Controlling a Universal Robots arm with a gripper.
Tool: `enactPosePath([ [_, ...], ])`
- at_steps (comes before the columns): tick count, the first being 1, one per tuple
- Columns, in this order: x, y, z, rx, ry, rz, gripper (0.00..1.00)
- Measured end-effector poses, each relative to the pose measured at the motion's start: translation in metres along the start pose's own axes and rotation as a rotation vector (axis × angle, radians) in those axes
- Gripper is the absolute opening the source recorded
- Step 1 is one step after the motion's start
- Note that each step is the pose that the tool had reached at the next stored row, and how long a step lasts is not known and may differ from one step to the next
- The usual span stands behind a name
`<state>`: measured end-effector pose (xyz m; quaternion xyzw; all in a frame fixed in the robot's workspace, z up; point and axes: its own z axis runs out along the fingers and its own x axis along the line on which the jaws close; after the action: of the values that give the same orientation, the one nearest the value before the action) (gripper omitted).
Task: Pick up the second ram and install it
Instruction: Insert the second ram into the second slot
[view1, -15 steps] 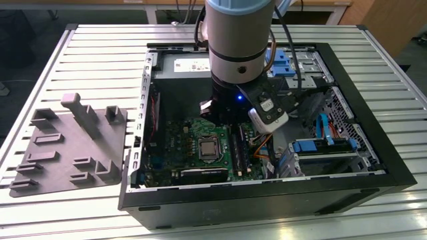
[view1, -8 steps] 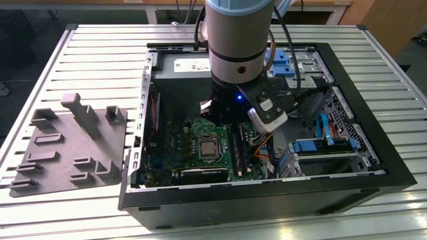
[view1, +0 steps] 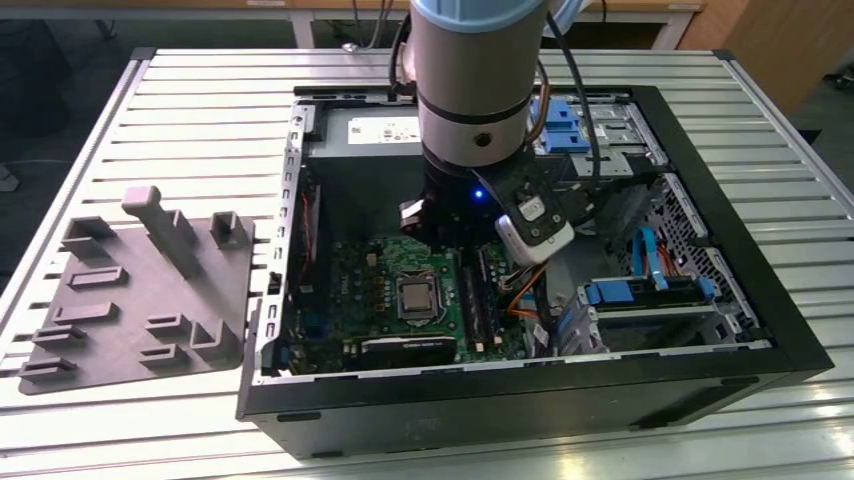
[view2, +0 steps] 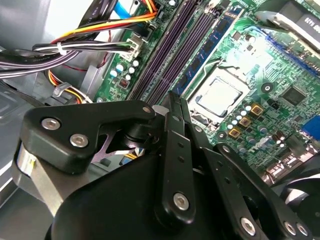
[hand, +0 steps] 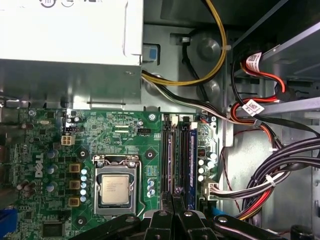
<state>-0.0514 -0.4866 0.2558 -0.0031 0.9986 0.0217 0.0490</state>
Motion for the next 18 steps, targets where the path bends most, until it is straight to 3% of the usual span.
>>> enactPosePath([
  [18, -0.0008, 0.0028, 0.0106, -0.0011, 0.0000, 0.000, 0.11],
])
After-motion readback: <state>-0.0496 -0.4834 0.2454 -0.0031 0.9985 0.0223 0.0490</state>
